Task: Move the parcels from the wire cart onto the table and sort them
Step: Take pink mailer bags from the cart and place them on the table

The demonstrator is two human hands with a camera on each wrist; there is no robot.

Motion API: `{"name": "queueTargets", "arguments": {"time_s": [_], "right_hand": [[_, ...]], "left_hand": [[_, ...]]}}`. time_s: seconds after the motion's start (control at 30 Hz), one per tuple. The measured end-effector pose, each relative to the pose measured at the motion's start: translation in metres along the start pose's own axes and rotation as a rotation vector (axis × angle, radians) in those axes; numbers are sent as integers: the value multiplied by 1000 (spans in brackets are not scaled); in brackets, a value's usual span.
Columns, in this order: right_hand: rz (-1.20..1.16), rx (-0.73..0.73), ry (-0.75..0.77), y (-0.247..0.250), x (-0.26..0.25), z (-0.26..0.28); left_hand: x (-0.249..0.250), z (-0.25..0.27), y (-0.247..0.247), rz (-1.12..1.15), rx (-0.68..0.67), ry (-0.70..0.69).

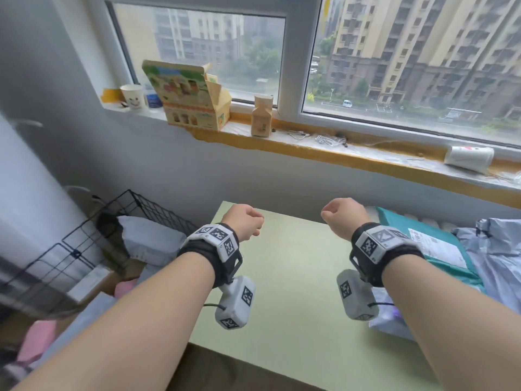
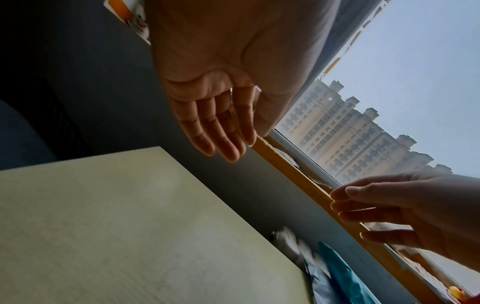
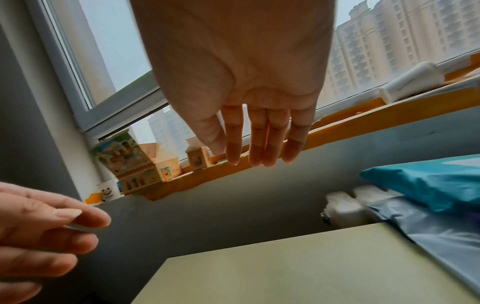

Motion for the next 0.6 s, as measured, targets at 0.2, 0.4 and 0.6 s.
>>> {"name": "queueTargets", "arguments": {"time_s": [0.2, 0.4, 0.6], "right_hand": [[-25, -53, 68, -32, -62, -16], [-16, -115, 168, -68, -135, -31], [-13, -185, 250, -109, -209, -45]], "left_hand": [[-40, -1, 61, 67, 62, 50], [-86, 0, 129, 149, 147, 92], [-134, 1, 197, 162, 227, 130]]}}
Point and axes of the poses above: each hand's wrist, its own z-axis away from the middle knuckle, its own y-axis out of the back of the hand, x = y × z, the point moved 4 cm from there along -z, towards the middle knuckle, and after that the axes turned 13 degrees about y, right-handed, at the moved point
